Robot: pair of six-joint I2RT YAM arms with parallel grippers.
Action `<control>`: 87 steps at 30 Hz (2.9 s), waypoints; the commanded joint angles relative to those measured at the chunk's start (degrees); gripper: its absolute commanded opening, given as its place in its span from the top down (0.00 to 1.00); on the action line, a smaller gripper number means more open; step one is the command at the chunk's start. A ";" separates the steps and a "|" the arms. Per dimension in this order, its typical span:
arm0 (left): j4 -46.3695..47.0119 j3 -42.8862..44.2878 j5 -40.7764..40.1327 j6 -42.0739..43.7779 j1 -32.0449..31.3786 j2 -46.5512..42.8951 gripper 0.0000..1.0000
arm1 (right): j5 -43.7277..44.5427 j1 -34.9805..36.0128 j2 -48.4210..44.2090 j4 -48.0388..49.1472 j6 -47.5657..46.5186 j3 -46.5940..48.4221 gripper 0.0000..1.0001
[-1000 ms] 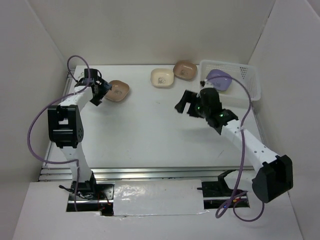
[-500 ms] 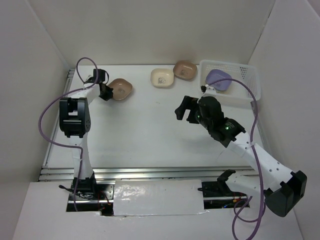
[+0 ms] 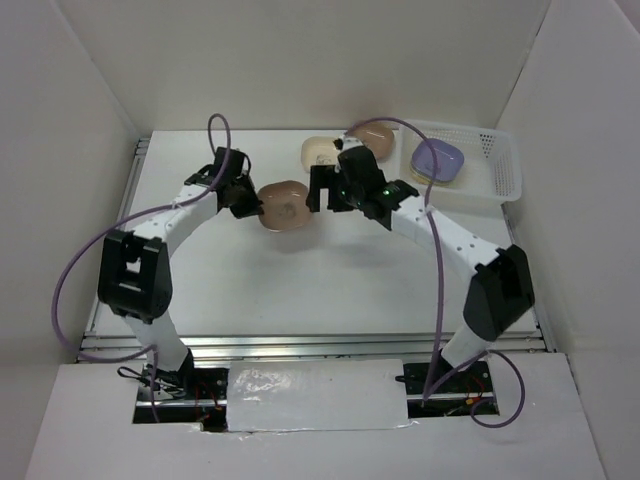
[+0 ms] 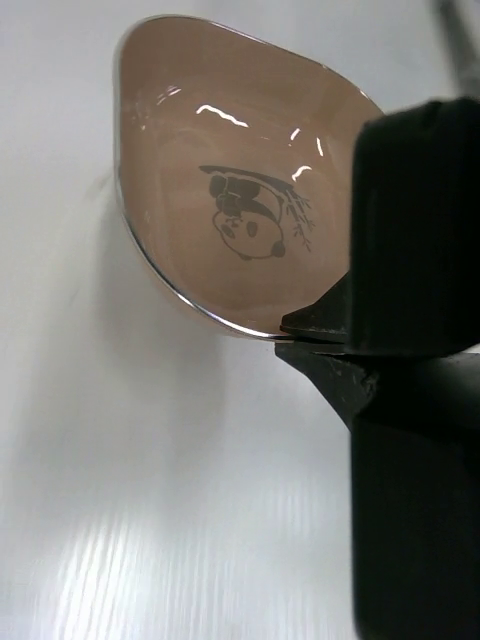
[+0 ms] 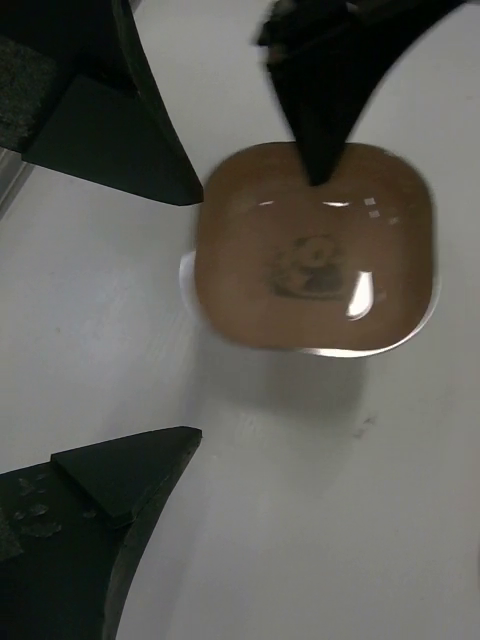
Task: Place the plates into the plastic bin on the countertop
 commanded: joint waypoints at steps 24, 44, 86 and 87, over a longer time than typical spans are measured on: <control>-9.87 -5.10 -12.29 1.99 -8.54 -29.74 0.01 | 10.01 -26.67 3.72 -8.62 7.19 6.53 1.00; -6.87 -6.25 -6.57 5.24 -10.56 -24.30 0.01 | -6.87 -48.67 42.92 -10.19 0.86 56.02 0.90; 26.63 49.46 -0.77 3.22 -4.58 48.91 0.01 | -28.06 -23.80 -46.37 16.71 13.51 -39.96 0.00; 26.09 51.30 -0.86 2.61 -4.93 49.78 0.03 | -27.97 -23.89 -46.46 16.71 13.51 -40.22 0.00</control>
